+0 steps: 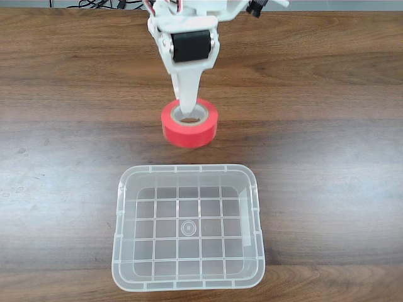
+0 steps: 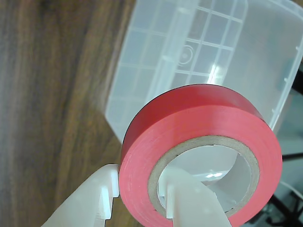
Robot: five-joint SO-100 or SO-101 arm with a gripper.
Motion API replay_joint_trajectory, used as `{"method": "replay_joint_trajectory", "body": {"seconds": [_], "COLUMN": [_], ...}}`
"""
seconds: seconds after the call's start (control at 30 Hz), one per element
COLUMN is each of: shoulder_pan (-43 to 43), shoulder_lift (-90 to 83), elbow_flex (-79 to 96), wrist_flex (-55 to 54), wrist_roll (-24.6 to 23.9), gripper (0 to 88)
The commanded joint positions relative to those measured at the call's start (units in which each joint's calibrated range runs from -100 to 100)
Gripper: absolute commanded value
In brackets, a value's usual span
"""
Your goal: Grab the tape and place it in the box.
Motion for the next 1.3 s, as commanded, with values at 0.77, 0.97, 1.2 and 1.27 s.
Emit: {"method": "replay_joint_trajectory", "body": {"seconds": [0.77, 0.97, 1.2, 1.27], "shoulder_pan": [0.35, 0.57, 0.79, 0.86], "shoulder_lift": [54.08, 54.24, 53.60, 53.52], "elbow_flex": [-57.95, -57.95, -57.95, -57.95], "wrist_flex": [-0.74, -0.74, -0.48, -0.31], "wrist_roll": [-0.85, -0.85, -1.06, -1.11], "gripper": [14.0, 18.7, 18.5, 18.5]}}
